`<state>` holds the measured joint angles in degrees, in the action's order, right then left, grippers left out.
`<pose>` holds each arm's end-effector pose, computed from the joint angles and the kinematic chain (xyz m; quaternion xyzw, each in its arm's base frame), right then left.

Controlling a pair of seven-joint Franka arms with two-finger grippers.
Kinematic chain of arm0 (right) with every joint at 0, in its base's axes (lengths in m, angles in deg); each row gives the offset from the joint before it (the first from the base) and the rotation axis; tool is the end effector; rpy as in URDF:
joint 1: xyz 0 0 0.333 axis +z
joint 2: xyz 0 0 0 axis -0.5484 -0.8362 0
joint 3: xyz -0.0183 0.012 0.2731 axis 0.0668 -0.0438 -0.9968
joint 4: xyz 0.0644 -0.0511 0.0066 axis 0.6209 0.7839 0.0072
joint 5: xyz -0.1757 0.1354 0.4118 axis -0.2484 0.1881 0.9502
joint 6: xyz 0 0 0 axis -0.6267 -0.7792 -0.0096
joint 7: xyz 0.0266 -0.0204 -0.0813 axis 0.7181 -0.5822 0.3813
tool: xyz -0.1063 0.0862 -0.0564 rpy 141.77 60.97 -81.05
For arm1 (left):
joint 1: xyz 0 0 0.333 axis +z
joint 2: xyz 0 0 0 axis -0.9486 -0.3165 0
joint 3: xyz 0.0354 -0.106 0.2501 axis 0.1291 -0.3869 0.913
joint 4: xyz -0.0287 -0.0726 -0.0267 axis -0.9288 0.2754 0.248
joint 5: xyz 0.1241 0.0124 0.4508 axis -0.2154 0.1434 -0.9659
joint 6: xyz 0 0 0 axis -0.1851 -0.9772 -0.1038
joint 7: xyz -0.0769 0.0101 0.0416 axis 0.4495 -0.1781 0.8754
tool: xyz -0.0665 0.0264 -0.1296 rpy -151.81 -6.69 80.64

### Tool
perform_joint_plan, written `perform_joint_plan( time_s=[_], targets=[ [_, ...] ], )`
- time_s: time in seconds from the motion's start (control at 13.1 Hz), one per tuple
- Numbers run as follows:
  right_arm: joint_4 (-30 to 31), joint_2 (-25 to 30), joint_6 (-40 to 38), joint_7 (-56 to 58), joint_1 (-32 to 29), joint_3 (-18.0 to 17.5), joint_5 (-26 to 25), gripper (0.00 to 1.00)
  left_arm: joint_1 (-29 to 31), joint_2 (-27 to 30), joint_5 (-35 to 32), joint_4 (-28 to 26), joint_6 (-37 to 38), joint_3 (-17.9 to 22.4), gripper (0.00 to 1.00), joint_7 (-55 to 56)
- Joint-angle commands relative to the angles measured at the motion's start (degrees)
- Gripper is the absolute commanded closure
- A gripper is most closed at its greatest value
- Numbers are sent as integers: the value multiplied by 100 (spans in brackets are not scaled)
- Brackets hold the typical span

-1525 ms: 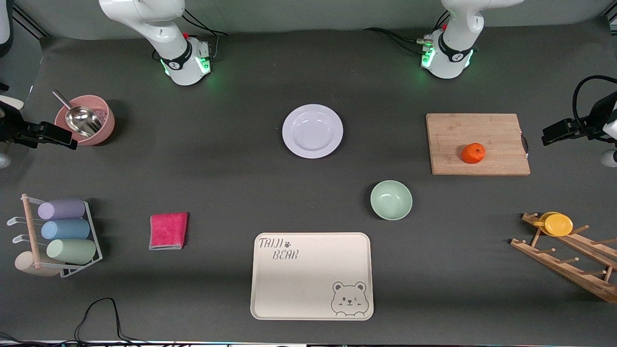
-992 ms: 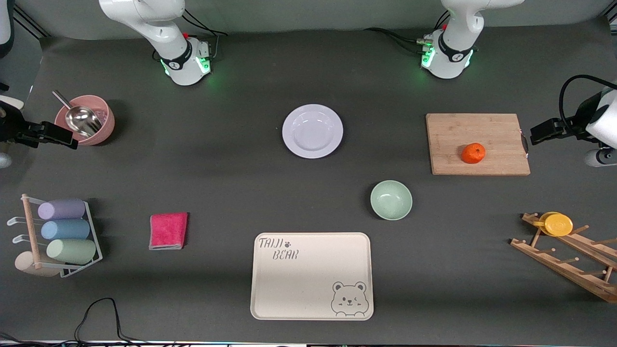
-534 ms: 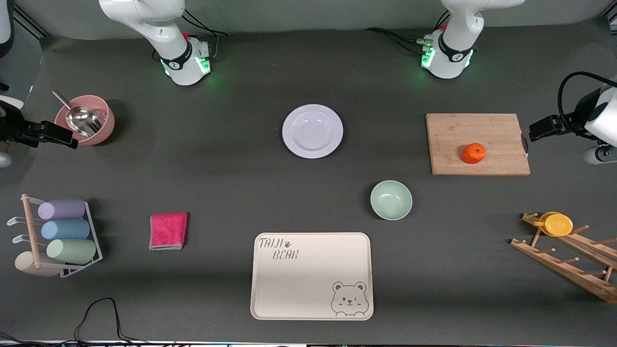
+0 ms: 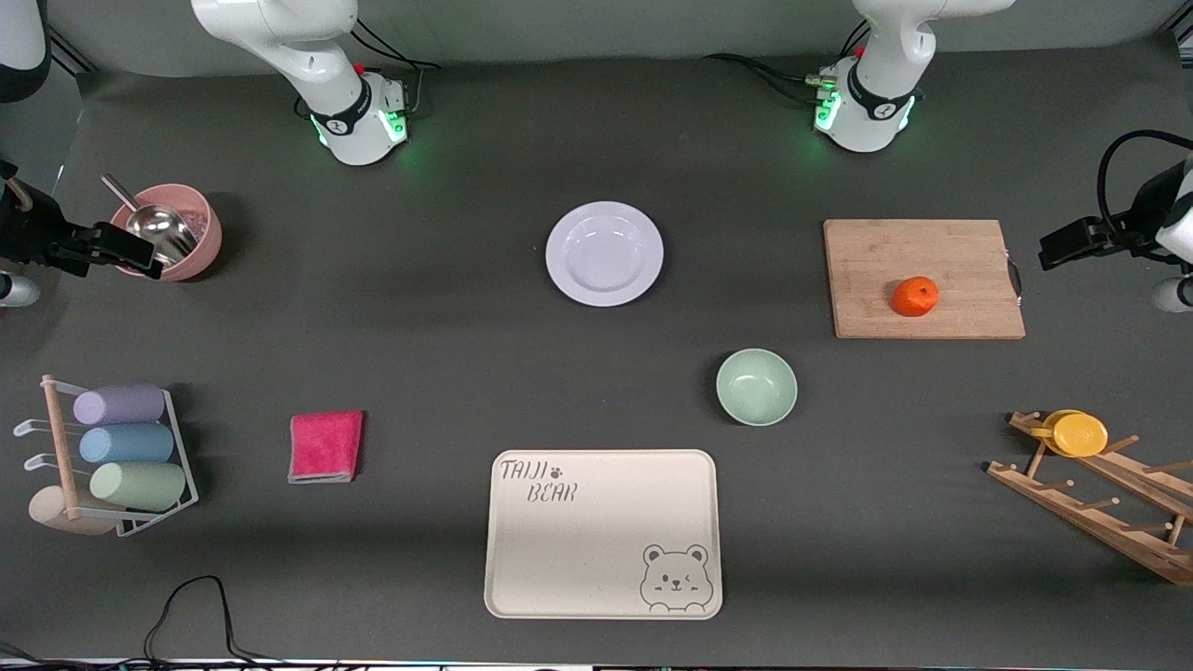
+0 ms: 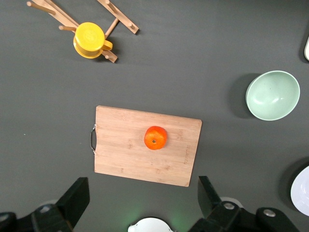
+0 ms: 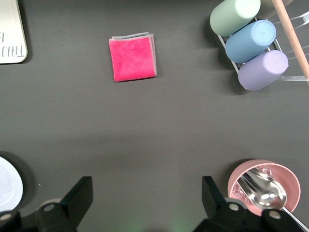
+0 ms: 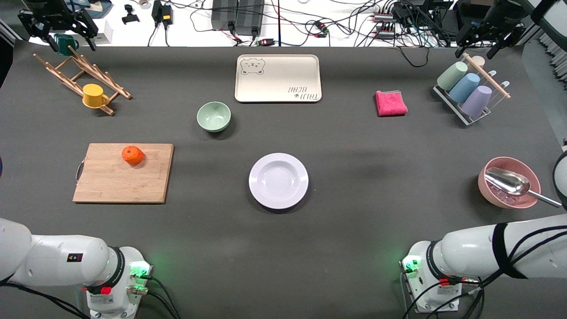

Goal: Place orange and plate with both arms

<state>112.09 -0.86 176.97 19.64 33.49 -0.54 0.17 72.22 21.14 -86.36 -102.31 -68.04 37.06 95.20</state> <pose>0.6069 -0.0479 0.5023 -0.9988 0.0370 0.0310 0.0013 0.6249 0.0126 0.5262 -0.9954 -0.0630 0.0635 0.0333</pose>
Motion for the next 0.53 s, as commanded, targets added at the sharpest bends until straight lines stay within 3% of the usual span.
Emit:
perform_joint_plan(
  time_s=[0.0, 0.46],
  targets=[
    [169, 277, 52, -62, 73, -3, 194, 0, 125, -41, -61, 286, 235, 31, 0, -348],
    [196, 892, -484, -1765, 1276, -47, 212, 0, 346, 134, -9, 323, 868, 285, 0, -745]
  ],
)
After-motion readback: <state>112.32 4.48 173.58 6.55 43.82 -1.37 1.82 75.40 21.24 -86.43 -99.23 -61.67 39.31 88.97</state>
